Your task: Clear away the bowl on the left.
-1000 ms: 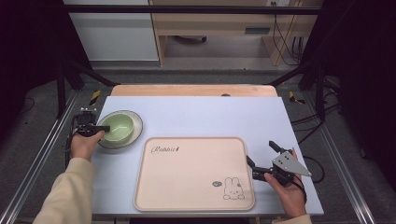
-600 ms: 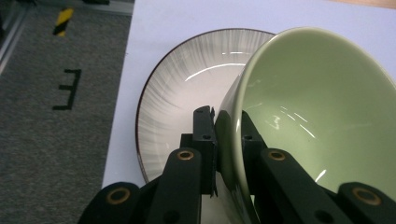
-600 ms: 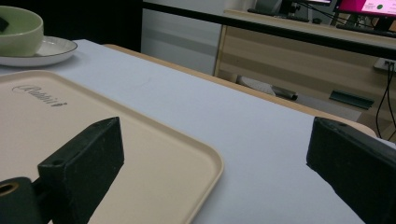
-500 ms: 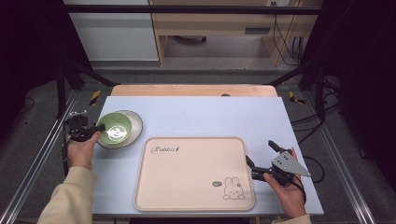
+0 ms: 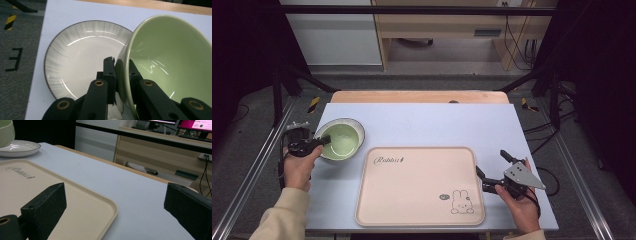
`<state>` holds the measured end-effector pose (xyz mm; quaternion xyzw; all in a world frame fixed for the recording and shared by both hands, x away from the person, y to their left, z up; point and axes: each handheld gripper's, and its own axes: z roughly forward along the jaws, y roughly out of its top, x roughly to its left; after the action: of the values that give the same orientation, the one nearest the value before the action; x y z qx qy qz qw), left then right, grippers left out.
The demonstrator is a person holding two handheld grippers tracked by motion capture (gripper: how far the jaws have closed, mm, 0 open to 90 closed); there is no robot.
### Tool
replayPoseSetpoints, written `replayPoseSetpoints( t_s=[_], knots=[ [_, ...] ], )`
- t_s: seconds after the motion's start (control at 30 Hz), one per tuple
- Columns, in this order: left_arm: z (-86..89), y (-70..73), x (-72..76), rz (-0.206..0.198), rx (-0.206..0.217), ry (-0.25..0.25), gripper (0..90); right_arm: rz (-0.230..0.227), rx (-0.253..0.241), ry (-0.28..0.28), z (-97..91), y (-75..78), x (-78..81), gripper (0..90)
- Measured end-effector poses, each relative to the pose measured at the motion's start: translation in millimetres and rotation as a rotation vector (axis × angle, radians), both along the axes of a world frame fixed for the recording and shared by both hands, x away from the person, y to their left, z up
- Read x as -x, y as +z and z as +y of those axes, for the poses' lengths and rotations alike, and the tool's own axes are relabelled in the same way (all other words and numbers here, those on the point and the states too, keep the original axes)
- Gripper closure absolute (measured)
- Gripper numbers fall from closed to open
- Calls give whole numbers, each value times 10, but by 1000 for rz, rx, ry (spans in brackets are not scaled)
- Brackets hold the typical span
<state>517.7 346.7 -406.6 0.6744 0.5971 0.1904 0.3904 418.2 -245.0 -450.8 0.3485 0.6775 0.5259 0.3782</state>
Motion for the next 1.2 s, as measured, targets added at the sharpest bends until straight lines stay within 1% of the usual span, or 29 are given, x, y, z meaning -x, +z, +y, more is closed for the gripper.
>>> replayPoseSetpoints(
  t_s=[0.03, 0.13, 0.3, 0.47, 0.57, 0.67, 0.73, 0.83, 0.93, 1.0, 1.07, 1.2],
  knots=[
    [-16, 3, 9, 11, 0, -11, 827, -2, 3, -1, -2, 3, 0, 46],
    [-76, 21, 38, 9, -22, -43, 826, -3, -4, -3, -8, 12, 1, 48],
    [-163, 68, 80, -13, -7, -77, 827, -3, -4, -11, -23, 10, 0, 48],
    [-283, 117, 117, -24, -5, -112, 827, -2, -4, -17, -33, 7, -11, 48],
    [-374, 144, 128, -29, -2, -139, 826, -6, -6, -18, -40, 13, -4, 49],
    [-456, 162, 126, -28, -10, -160, 827, -20, -1, -21, -32, 15, 3, 43],
    [-504, 165, 117, -24, -12, -171, 826, -30, 7, -16, -31, 17, 5, 43],
    [-567, 147, 89, -20, -7, -179, 827, -32, 10, -12, -26, 21, 6, 45],
    [-641, 134, 65, -11, -20, -190, 827, -35, 10, -7, -18, 22, 7, 45],
    [-676, 139, 66, -11, -25, -198, 826, -37, 9, -2, -16, 23, 8, 45],
    [-707, 146, 73, -13, -16, -205, 827, -33, 7, 0, -14, 22, 7, 50],
    [-767, 147, 83, -11, -29, -225, 827, -30, 5, 5, -10, 20, 5, 51]
  ],
)
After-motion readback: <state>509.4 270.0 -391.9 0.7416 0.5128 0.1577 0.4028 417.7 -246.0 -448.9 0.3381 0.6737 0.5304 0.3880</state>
